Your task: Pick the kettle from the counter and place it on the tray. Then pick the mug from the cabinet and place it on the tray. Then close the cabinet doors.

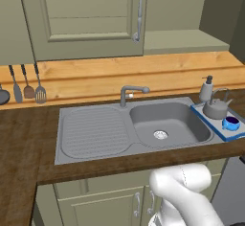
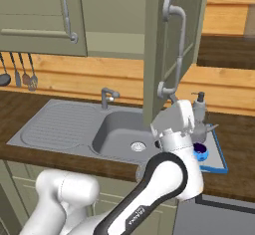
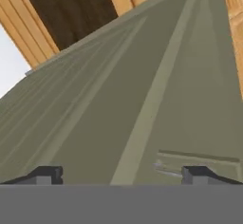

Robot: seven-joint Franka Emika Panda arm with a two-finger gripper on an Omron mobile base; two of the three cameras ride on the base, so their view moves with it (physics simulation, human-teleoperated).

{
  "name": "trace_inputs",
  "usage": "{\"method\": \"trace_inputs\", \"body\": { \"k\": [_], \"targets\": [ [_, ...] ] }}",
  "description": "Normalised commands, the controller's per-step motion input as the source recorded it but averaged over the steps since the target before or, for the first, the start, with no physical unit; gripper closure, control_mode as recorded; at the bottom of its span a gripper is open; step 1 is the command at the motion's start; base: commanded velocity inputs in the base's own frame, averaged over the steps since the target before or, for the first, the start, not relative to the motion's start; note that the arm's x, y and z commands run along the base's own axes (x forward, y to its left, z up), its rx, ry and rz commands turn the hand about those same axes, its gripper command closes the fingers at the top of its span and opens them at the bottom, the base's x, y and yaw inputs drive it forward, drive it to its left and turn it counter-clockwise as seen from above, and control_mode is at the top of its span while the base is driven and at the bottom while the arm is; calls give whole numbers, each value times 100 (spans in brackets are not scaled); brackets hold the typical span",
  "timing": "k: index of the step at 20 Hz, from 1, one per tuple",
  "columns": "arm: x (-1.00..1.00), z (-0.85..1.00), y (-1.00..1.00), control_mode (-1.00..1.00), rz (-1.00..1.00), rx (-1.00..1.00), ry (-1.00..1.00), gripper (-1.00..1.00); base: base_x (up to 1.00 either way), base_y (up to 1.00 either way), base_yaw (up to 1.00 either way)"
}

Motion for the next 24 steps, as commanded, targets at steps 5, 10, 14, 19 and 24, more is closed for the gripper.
{"method": "trace_inputs", "body": {
  "k": [5, 10, 14, 19, 24],
  "targets": [
    [-2, 37, 36, -100, 13, -37, -9, -100, 0, 0, 0],
    [3, 8, 79, -100, 3, -26, 4, -100, 0, 0, 0],
    [23, 0, 96, -100, 0, -22, 13, -100, 0, 0, 0],
    [40, 0, 89, -100, 0, -20, 12, -100, 0, 0, 0],
    [47, 0, 80, -100, 0, -15, 5, -100, 0, 0, 0]
  ]
}}
